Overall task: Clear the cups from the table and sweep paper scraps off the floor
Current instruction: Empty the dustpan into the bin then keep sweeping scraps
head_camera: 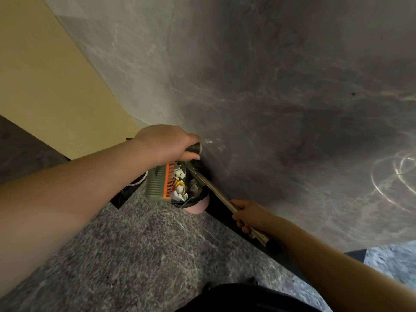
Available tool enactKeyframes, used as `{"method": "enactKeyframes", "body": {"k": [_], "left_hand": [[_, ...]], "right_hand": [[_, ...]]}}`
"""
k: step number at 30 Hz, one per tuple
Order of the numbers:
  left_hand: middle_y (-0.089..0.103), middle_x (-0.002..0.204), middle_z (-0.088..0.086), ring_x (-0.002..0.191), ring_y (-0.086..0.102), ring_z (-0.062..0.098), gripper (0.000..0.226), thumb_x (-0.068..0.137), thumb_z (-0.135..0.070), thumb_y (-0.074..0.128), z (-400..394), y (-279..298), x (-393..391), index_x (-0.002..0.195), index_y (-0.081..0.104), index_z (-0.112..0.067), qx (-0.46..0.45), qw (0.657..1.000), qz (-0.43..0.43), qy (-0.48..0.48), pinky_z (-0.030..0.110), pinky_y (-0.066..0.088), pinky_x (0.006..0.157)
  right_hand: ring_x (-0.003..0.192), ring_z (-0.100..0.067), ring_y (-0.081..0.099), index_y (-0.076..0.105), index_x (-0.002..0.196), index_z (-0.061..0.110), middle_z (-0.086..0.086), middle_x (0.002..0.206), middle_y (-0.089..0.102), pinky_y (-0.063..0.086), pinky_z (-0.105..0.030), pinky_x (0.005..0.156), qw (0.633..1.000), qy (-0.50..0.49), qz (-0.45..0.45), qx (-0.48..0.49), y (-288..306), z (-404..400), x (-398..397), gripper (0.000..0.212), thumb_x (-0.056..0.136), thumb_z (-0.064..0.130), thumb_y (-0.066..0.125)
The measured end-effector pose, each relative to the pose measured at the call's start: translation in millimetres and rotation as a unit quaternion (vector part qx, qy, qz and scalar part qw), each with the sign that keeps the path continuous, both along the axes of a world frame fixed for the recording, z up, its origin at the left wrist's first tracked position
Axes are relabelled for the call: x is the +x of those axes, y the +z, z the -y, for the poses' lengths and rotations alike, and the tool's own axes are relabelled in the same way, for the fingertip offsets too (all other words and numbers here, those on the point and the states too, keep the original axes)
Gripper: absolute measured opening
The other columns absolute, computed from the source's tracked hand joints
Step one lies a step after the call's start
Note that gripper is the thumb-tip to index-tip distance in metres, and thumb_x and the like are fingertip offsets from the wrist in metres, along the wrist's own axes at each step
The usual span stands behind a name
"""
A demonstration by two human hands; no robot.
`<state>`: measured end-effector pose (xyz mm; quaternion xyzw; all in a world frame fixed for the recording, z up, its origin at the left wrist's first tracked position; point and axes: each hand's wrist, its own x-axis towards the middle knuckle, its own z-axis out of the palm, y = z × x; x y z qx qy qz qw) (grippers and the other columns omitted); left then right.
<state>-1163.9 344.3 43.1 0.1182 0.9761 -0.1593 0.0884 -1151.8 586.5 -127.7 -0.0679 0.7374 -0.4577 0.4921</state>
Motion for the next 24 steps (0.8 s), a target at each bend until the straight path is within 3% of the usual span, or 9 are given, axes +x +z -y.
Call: {"method": "enactKeyframes", "body": {"k": [5, 18, 21, 24], "left_hand": [[0.058, 0.083, -0.001, 0.066, 0.053, 0.018, 0.055, 0.090, -0.066, 0.039, 12, 15, 0, 0.132, 0.048, -0.032, 0.004, 1.000, -0.012, 0.026, 0.029, 0.042, 0.053], [0.065, 0.089, 0.006, 0.068, 0.055, 0.022, 0.055, 0.092, -0.066, 0.038, 4, 20, 2, 0.131, 0.048, -0.029, -0.040, 0.998, -0.045, 0.036, 0.026, 0.036, 0.047], [0.066, 0.093, 0.009, 0.079, 0.063, 0.030, 0.055, 0.092, -0.065, 0.040, -4, 16, 0, 0.132, 0.048, -0.028, -0.045, 0.998, -0.046, 0.029, 0.030, 0.044, 0.056], [0.066, 0.094, 0.010, 0.077, 0.062, 0.029, 0.056, 0.092, -0.064, 0.040, -8, 17, 1, 0.134, 0.047, -0.028, -0.027, 0.998, -0.040, 0.028, 0.030, 0.046, 0.057]], "right_hand": [[0.033, -0.008, 0.043, 0.042, 0.137, 0.004, -0.009, 0.062, 0.048, 0.036, -0.018, 0.034, 1.000, -0.012, 0.010, -0.002, -4, -6, -3, 0.044, 0.093, 0.001, 0.047], [0.035, -0.009, 0.044, 0.045, 0.136, 0.006, -0.009, 0.063, 0.049, 0.036, -0.019, 0.035, 1.000, -0.023, 0.014, -0.012, -4, -12, 0, 0.043, 0.093, 0.001, 0.048], [0.035, -0.009, 0.044, 0.048, 0.134, 0.013, -0.010, 0.063, 0.049, 0.037, -0.018, 0.035, 1.000, -0.022, 0.009, -0.017, -6, -12, 4, 0.043, 0.093, 0.001, 0.047], [0.034, -0.008, 0.043, 0.046, 0.134, 0.005, -0.010, 0.062, 0.048, 0.036, -0.018, 0.035, 1.000, -0.023, 0.007, -0.016, -8, -13, 3, 0.042, 0.092, 0.000, 0.047]]}}
